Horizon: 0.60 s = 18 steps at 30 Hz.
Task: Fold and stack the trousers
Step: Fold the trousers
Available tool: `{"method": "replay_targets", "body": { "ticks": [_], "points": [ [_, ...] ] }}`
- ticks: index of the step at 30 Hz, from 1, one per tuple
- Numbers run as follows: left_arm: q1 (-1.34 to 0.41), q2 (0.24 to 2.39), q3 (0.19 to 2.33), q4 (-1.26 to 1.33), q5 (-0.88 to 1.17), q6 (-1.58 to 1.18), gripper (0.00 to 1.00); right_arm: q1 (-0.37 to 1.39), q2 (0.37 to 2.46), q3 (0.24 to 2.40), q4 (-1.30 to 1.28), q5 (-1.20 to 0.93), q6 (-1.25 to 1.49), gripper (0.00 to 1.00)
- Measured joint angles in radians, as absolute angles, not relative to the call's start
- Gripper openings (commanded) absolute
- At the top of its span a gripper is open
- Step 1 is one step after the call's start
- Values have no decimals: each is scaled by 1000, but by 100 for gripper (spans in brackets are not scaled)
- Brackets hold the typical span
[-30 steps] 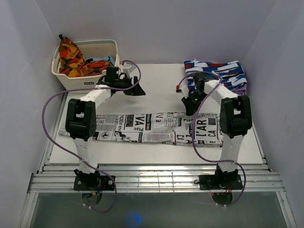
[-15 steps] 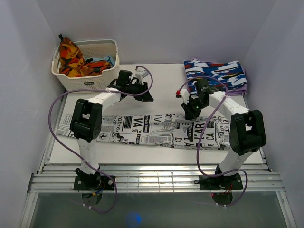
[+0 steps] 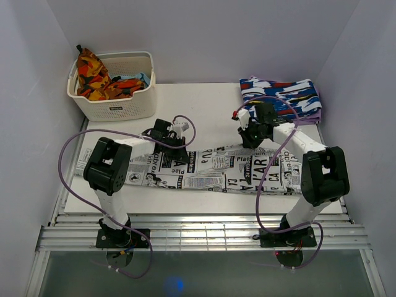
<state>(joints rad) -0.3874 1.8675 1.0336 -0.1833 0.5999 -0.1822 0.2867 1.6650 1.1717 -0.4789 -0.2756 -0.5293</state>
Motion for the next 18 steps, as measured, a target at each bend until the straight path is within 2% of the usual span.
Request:
{"method": "replay_targets", "body": {
  "ticks": [6,13,18],
  "points": [
    [-389,1849,1014,-181,555,-199,0,286,1596,1059,-437,-310,-588,8],
    [-390,1837,1003,-180,522,-228,0,295,1284,784,-299,-303,-666,8],
    [-388,1836,1003,-183,511,-253,0,301,1109,675,-189,-316,-695,8]
  ]
}}
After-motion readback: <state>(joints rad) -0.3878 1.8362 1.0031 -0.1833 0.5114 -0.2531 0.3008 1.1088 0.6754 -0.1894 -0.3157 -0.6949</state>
